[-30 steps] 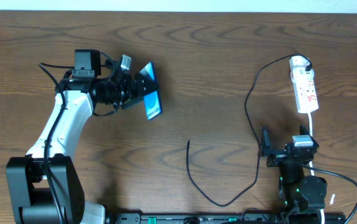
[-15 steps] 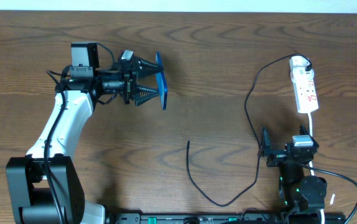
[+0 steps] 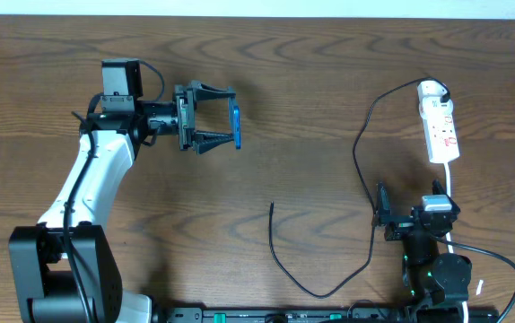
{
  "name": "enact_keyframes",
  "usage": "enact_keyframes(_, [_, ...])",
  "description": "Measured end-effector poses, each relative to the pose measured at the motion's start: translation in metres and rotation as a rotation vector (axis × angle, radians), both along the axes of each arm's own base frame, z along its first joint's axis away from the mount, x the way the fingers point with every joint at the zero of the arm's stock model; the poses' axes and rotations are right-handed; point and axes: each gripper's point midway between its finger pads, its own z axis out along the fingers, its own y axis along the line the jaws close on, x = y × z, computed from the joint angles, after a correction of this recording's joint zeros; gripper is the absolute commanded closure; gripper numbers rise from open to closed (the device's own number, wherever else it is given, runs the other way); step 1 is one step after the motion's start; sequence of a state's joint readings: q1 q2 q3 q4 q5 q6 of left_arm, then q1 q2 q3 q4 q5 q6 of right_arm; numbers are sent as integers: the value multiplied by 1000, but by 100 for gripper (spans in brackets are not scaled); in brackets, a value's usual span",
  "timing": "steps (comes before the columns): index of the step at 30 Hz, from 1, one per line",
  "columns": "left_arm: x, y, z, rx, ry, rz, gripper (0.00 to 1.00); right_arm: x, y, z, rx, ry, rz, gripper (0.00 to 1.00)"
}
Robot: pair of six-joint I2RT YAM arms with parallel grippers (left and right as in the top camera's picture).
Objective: Plug charger to phone and switch on socket
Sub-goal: 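Lift the blue phone off the table with the left gripper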
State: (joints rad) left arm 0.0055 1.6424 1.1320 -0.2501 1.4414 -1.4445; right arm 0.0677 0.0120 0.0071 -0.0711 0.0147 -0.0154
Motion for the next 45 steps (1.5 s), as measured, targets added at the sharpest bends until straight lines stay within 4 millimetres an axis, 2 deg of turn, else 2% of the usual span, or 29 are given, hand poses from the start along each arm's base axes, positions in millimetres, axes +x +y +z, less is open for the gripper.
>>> enact_keyframes(12, [0, 0, 0, -17, 128, 17, 92, 0, 0, 0, 0, 0, 0, 1])
enact_keyframes(45, [0, 0, 0, -20, 147, 20, 93, 0, 0, 0, 0, 0, 0, 1])
